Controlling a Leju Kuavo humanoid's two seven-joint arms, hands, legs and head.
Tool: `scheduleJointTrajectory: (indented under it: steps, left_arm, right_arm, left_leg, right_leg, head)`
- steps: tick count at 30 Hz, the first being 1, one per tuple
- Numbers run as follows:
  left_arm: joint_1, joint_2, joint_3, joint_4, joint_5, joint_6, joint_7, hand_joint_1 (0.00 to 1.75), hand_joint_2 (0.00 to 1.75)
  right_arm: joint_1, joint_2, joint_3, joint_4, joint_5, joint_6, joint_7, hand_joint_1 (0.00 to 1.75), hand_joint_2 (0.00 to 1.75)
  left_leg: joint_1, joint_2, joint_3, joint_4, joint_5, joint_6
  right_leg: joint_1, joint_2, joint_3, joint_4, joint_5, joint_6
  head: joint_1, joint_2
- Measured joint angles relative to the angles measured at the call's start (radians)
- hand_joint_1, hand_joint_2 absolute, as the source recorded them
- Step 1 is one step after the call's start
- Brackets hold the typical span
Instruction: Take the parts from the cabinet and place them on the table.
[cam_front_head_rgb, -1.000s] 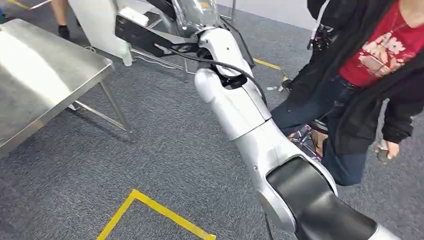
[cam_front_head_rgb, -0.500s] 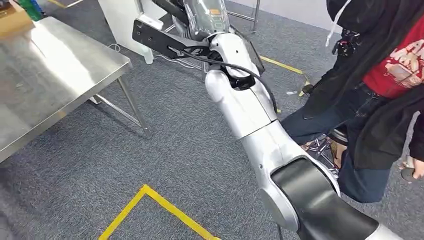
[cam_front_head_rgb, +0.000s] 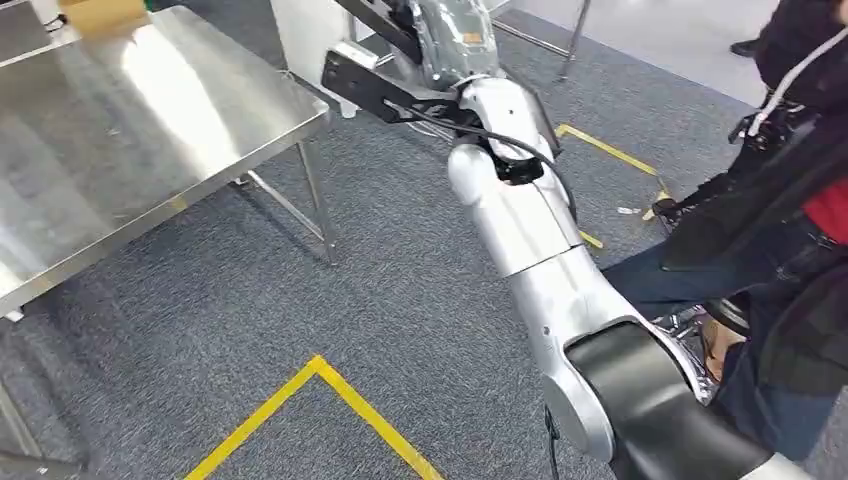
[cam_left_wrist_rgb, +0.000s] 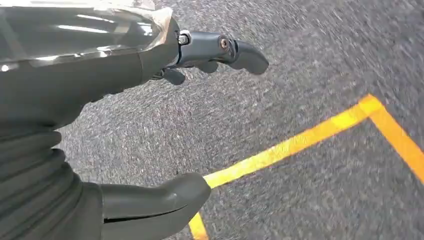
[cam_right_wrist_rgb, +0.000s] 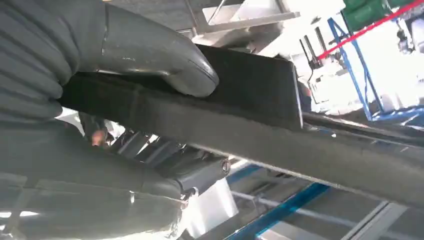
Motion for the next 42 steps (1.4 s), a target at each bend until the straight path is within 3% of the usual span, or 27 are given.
scheduleJointTrajectory:
  steps: [1, 2, 4, 5, 6, 10, 12, 13, 15, 16, 17, 19, 20, 21, 25, 26, 28, 30, 31, 32, 33, 35, 36, 37, 40, 41, 42]
  left_arm:
    - [0.001, 0.0, -0.001, 0.0, -0.003, 0.0, 0.002, 0.0, 1.75]
    - [0.002, 0.0, -0.002, 0.0, -0.004, 0.0, 0.003, 0.0, 1.75]
    - [0.003, 0.0, -0.006, 0.0, -0.004, 0.0, 0.004, 0.0, 1.75]
    - [0.002, 0.0, -0.01, 0.0, -0.005, 0.0, 0.004, 0.0, 1.75]
    - [0.001, 0.0, -0.011, 0.0, -0.005, 0.001, 0.004, 0.0, 1.75]
    - [0.005, 0.002, -0.011, 0.0, -0.006, 0.002, 0.005, 0.0, 1.75]
    - [0.005, 0.003, -0.011, 0.001, -0.006, 0.003, 0.005, 0.0, 1.75]
    - [0.003, 0.003, -0.011, 0.001, -0.006, 0.003, 0.005, 0.0, 1.75]
    - [0.003, 0.002, -0.011, 0.001, -0.007, 0.003, 0.005, 0.0, 1.75]
    - [0.004, 0.002, -0.011, 0.001, -0.007, 0.003, 0.005, 0.0, 1.75]
    - [0.004, 0.002, -0.011, 0.001, -0.007, 0.003, 0.005, 0.0, 1.75]
    - [0.004, 0.005, -0.011, 0.0, -0.007, 0.003, 0.005, 0.0, 1.75]
    - [0.004, 0.006, -0.011, 0.0, -0.007, 0.003, 0.005, 0.0, 1.75]
    - [0.002, 0.006, -0.011, 0.0, -0.007, 0.003, 0.005, 0.0, 1.75]
    - [0.0, 0.007, -0.011, 0.0, -0.009, 0.003, 0.005, 0.0, 1.75]
    - [0.0, 0.006, -0.012, 0.0, -0.012, 0.003, 0.006, 0.0, 1.75]
    - [-0.001, 0.005, -0.015, 0.0, -0.016, 0.002, 0.01, 0.0, 1.75]
    - [-0.005, 0.006, -0.016, 0.0, -0.024, 0.002, 0.011, 0.0, 1.75]
    - [-0.006, 0.006, -0.017, 0.0, -0.026, 0.001, 0.013, 0.0, 1.75]
    - [-0.006, 0.005, -0.018, 0.001, -0.027, 0.0, 0.015, 0.0, 1.75]
    - [-0.006, 0.005, -0.018, 0.001, -0.029, 0.0, 0.018, 0.0, 1.75]
    - [-0.007, 0.002, -0.021, 0.001, -0.035, 0.0, 0.019, 0.0, 1.75]
    - [-0.008, 0.001, -0.023, 0.001, -0.037, 0.0, 0.02, 0.0, 1.75]
    - [-0.011, 0.001, -0.024, 0.001, -0.041, 0.0, 0.021, 0.0, 1.75]
    - [-0.01, 0.0, -0.025, 0.001, -0.045, 0.0, 0.022, 0.0, 1.75]
    - [-0.009, 0.002, -0.025, 0.001, -0.046, 0.0, 0.022, 0.0, 1.75]
    - [-0.009, 0.002, -0.025, 0.002, -0.047, -0.001, 0.023, 0.0, 1.75]
  right_arm:
    - [0.008, -0.01, -0.002, 0.0, 0.0, 0.002, -0.002, 1.75, 1.75]
    - [0.014, -0.015, -0.002, 0.0, 0.0, 0.002, -0.002, 1.75, 1.75]
    - [0.014, -0.02, -0.004, 0.0, 0.0, 0.002, -0.002, 1.75, 1.75]
    - [0.012, -0.021, -0.004, 0.0, 0.0, 0.002, -0.003, 1.75, 1.75]
    - [0.012, -0.025, -0.004, 0.0, -0.001, 0.003, -0.004, 1.75, 1.75]
    - [0.011, -0.025, -0.002, 0.0, -0.003, 0.013, -0.007, 1.75, 1.75]
    - [0.008, -0.023, -0.003, 0.0, -0.003, 0.014, -0.008, 1.75, 1.75]
    - [0.008, -0.023, -0.003, 0.0, -0.003, 0.014, -0.008, 1.75, 1.75]
    - [0.01, -0.024, -0.002, 0.0, -0.005, 0.016, -0.008, 1.75, 1.75]
    - [0.012, -0.024, -0.002, 0.001, -0.005, 0.016, -0.009, 1.75, 1.75]
    - [0.013, -0.024, -0.002, 0.001, -0.005, 0.016, -0.009, 1.75, 1.75]
    - [0.013, -0.024, -0.002, 0.001, -0.005, 0.016, -0.009, 1.75, 1.75]
    - [0.012, -0.024, -0.002, 0.0, -0.005, 0.016, -0.009, 1.75, 1.75]
    - [0.011, -0.024, -0.002, 0.0, -0.005, 0.016, -0.009, 1.75, 1.75]
    - [0.008, -0.026, -0.001, 0.0, -0.005, 0.016, -0.009, 1.75, 1.75]
    - [0.007, -0.027, -0.001, 0.0, -0.005, 0.016, -0.009, 1.75, 1.75]
    - [0.006, -0.035, -0.003, 0.0, -0.006, 0.016, -0.009, 1.75, 1.75]
    - [0.014, -0.045, -0.005, 0.0, -0.01, 0.016, -0.009, 1.75, 1.75]
    - [0.02, -0.052, -0.005, 0.0, -0.01, 0.016, -0.009, 1.75, 1.75]
    - [0.025, -0.057, -0.005, 0.0, -0.01, 0.016, -0.009, 1.75, 1.75]
    - [0.027, -0.062, -0.006, 0.0, -0.011, 0.016, -0.009, 1.75, 1.75]
    - [0.026, -0.067, -0.01, 0.0, -0.011, 0.016, -0.009, 1.75, 1.75]
    - [0.026, -0.07, -0.01, 0.0, -0.011, 0.016, -0.009, 1.75, 1.75]
    - [0.025, -0.074, -0.01, 0.0, -0.012, 0.016, -0.01, 1.75, 1.75]
    - [0.027, -0.077, -0.009, 0.0, -0.015, 0.02, -0.015, 1.75, 1.75]
    - [0.026, -0.077, -0.009, 0.0, -0.016, 0.021, -0.014, 1.75, 1.75]
    - [0.024, -0.079, -0.01, 0.0, -0.018, 0.023, -0.014, 1.75, 1.75]
  left_leg:
    - [0.0, -0.01, 0.0, 0.0, 0.0, 0.0]
    - [0.0, -0.021, 0.0, 0.001, 0.0, 0.0]
    - [0.0, -0.038, 0.0, 0.004, 0.0, -0.001]
    - [0.0, -0.047, 0.0, 0.007, -0.002, -0.004]
    - [-0.008, -0.052, -0.005, 0.014, -0.005, -0.011]
    - [0.0, -0.071, -0.011, 0.008, -0.003, -0.033]
    - [-0.002, -0.008, -0.03, 0.056, -0.039, -0.041]
    - [0.001, 0.006, -0.059, 0.118, -0.074, -0.046]
    - [0.004, 0.015, -0.143, 0.289, -0.146, -0.053]
    - [0.005, 0.016, -0.167, 0.331, -0.151, -0.056]
    - [0.007, 0.017, -0.166, 0.323, -0.135, -0.056]
    - [0.009, 0.028, -0.102, 0.193, -0.06, -0.054]
    - [0.009, 0.048, -0.049, 0.094, -0.017, -0.051]
    - [0.005, 0.093, -0.009, 0.022, -0.007, -0.048]
    - [-0.01, 0.054, -0.013, 0.014, -0.009, -0.027]
    - [-0.001, 0.045, -0.005, 0.004, -0.001, -0.016]
    - [-0.001, 0.032, -0.004, 0.002, 0.002, -0.002]
    - [-0.001, 0.012, -0.005, 0.002, 0.001, 0.001]
    - [-0.002, -0.001, -0.004, 0.002, 0.001, 0.001]
    - [-0.002, -0.014, -0.004, 0.003, 0.001, 0.001]
    - [-0.002, -0.025, -0.004, 0.004, 0.001, 0.001]
    - [-0.002, -0.045, -0.003, 0.006, 0.001, -0.001]
    - [-0.002, -0.052, -0.004, 0.008, 0.0, -0.003]
    - [-0.009, -0.061, -0.011, 0.014, -0.003, -0.011]
    - [-0.001, -0.074, -0.013, 0.007, 0.001, -0.028]
    - [-0.002, -0.08, -0.015, 0.008, 0.001, -0.035]
    - [-0.002, -0.046, -0.026, 0.022, -0.012, -0.038]
  right_leg:
    - [0.0, 0.003, -0.018, 0.026, 0.001, 0.005]
    - [0.0, 0.004, -0.01, -0.002, 0.018, 0.012]
    - [-0.002, 0.011, 0.062, -0.161, 0.087, 0.029]
    - [-0.008, 0.032, 0.114, -0.266, 0.124, 0.035]
    - [-0.008, 0.051, 0.134, -0.298, 0.13, 0.029]
    - [-0.006, 0.024, 0.135, -0.302, 0.139, 0.001]
    - [-0.014, 0.011, 0.141, -0.31, 0.142, -0.015]
    - [-0.013, 0.005, 0.142, -0.309, 0.139, -0.019]
    - [-0.011, -0.01, 0.143, -0.309, 0.137, -0.021]
    - [-0.011, -0.018, 0.143, -0.309, 0.137, -0.021]
    - [-0.01, -0.025, 0.144, -0.308, 0.136, -0.022]
    - [-0.011, -0.039, 0.147, -0.308, 0.134, -0.023]
    - [-0.01, -0.046, 0.15, -0.308, 0.131, -0.019]
    - [-0.002, -0.051, 0.153, -0.308, 0.127, -0.012]
    - [0.007, -0.083, 0.16, -0.311, 0.121, 0.005]
    - [0.011, -0.082, 0.151, -0.305, 0.112, 0.013]
    - [0.002, -0.019, 0.112, -0.214, 0.069, 0.008]
    - [-0.002, -0.003, 0.029, -0.049, 0.01, 0.002]
    - [-0.001, 0.0, -0.003, 0.012, -0.003, 0.006]
    - [-0.001, 0.002, -0.012, 0.02, 0.002, 0.012]
    - [-0.001, 0.003, 0.005, -0.026, 0.027, 0.021]
    - [-0.005, 0.014, 0.085, -0.198, 0.098, 0.036]
    - [-0.009, 0.045, 0.122, -0.279, 0.125, 0.038]
    - [-0.006, 0.055, 0.137, -0.299, 0.133, 0.026]
    - [0.001, 0.036, 0.133, -0.296, 0.133, 0.009]
    - [-0.014, 0.026, 0.138, -0.307, 0.139, -0.001]
    - [-0.014, 0.018, 0.143, -0.311, 0.142, -0.006]
  head:
    - [0.0, 0.0]
    - [0.0, 0.0]
    - [0.0, 0.0]
    - [0.0, 0.0]
    - [0.0, 0.0]
    - [-0.001, 0.0]
    - [-0.006, 0.0]
    - [-0.006, 0.0]
    - [-0.006, 0.0]
    - [-0.006, 0.0]
    - [-0.006, 0.0]
    - [-0.006, 0.0]
    - [-0.006, 0.0]
    - [-0.006, 0.0]
    - [-0.001, 0.0]
    - [0.0, 0.0]
    - [0.0, 0.0]
    - [0.002, 0.0]
    - [0.002, 0.0]
    - [0.002, 0.0]
    - [0.002, 0.0]
    - [0.002, 0.0]
    - [0.003, 0.0]
    - [0.002, 0.0]
    - [0.002, 0.0]
    - [0.001, 0.0]
    - [0.002, 0.0]
